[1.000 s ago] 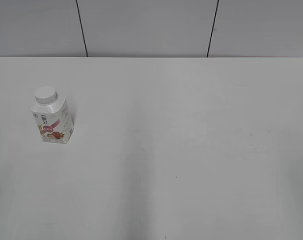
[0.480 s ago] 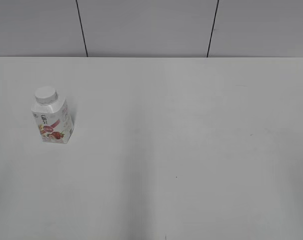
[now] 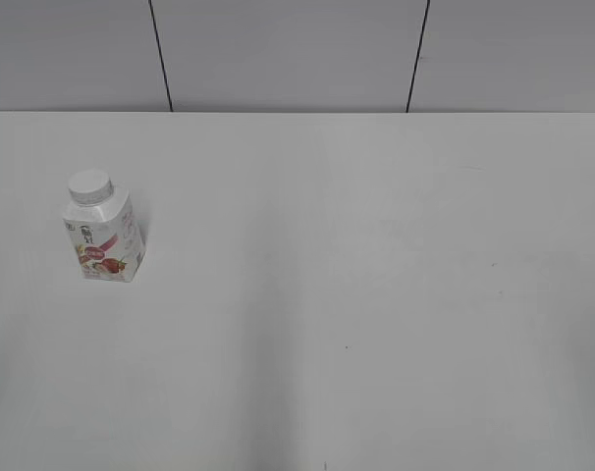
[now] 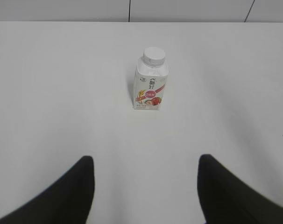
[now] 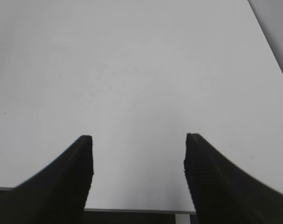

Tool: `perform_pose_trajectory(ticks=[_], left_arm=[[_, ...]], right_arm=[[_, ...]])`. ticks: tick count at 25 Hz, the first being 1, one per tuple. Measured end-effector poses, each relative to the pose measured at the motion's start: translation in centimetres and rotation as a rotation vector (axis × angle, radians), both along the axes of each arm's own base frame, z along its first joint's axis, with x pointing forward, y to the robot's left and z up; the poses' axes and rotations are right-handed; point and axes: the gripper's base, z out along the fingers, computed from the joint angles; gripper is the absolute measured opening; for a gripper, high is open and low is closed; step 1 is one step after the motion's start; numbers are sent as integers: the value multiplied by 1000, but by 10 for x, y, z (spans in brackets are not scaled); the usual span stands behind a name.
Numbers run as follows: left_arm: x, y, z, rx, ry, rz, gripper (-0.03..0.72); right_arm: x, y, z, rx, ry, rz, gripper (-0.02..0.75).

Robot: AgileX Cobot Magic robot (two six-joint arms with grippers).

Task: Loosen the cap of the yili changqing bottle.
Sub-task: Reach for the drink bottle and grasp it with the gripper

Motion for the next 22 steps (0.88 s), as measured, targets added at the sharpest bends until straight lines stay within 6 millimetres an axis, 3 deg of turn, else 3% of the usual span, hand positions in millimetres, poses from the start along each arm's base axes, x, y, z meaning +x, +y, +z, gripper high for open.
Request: perform_pose_trajectory(ticks=[22], left_arm=[[0,0,0,0,0,0,436]], right_arm=[[0,0,0,0,0,0,491]])
